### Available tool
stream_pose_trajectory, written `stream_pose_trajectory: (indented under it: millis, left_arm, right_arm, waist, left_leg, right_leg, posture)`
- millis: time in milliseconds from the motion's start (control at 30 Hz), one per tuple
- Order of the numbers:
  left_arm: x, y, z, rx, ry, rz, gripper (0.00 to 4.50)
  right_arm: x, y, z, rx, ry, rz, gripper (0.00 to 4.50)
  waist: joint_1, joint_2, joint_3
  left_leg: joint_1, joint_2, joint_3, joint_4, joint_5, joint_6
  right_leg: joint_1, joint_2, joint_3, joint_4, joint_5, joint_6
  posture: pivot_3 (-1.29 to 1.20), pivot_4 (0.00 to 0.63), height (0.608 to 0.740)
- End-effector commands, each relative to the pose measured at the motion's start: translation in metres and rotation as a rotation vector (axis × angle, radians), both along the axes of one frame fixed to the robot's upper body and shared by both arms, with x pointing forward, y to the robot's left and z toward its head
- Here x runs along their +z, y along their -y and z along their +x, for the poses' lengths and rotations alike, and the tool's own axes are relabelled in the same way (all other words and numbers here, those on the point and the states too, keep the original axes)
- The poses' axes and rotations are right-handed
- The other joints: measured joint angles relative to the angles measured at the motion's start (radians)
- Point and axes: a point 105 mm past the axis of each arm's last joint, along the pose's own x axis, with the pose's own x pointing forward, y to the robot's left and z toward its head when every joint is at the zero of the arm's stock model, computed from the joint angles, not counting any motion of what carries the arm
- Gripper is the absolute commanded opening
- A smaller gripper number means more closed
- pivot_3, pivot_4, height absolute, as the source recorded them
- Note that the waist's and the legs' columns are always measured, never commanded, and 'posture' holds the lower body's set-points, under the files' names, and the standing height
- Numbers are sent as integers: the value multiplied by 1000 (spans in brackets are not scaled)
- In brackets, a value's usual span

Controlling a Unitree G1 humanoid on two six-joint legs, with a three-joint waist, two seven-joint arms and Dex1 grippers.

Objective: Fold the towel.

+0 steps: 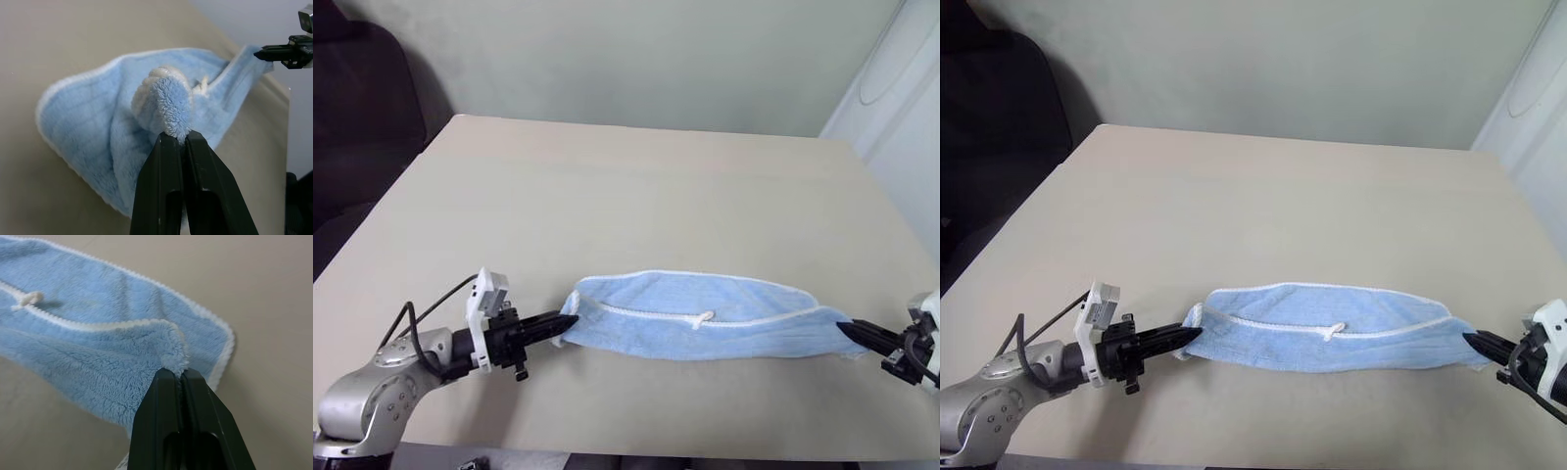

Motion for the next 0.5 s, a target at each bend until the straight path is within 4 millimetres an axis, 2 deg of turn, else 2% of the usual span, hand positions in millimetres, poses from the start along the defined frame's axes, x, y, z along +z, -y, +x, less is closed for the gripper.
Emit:
stream_pose_trajectory:
  millis: [33, 133, 267, 367, 500]
  left_arm:
    - [14, -8, 21, 100, 56, -53, 0]
    - [24, -14, 35, 162, 61, -127, 0]
    - [26, -18, 42, 205, 51, -164, 0]
    - [20, -18, 49, 247, 31, -170, 0]
    - [-1, -14, 62, 303, 1, -101, 0]
  right_arm:
    - [11, 3, 12, -14, 64, -40, 29]
    - [12, 5, 19, -27, 84, -36, 29]
    - [10, 7, 23, -44, 88, -29, 29]
    - [5, 11, 30, -83, 93, -39, 29]
    - [-5, 16, 49, -156, 117, -70, 29]
  waist:
    - [1, 0, 0]
    - [1, 0, 0]
    - [0, 0, 0]
    - [0, -1, 0]
    - [1, -1, 0]
  left_leg:
    - [1, 0, 0, 0, 0, 0]
    - [4, 0, 0, 0, 0, -1]
    - [5, 0, 0, 0, 0, -1]
    - [7, 0, 1, 0, 0, -1]
    - [7, 0, 0, 0, 2, -1]
  right_leg:
    - [0, 0, 0, 1, 1, -1]
    - [2, 0, 0, 5, 1, -1]
    - [3, 0, 0, 6, 1, -1]
    - [4, 0, 0, 6, 1, -1]
    - [5, 0, 0, 6, 0, -1]
  posture:
    - [0, 150, 740]
    - [0, 150, 740]
    - [0, 150, 740]
    - [0, 150, 740]
    - [0, 150, 740]
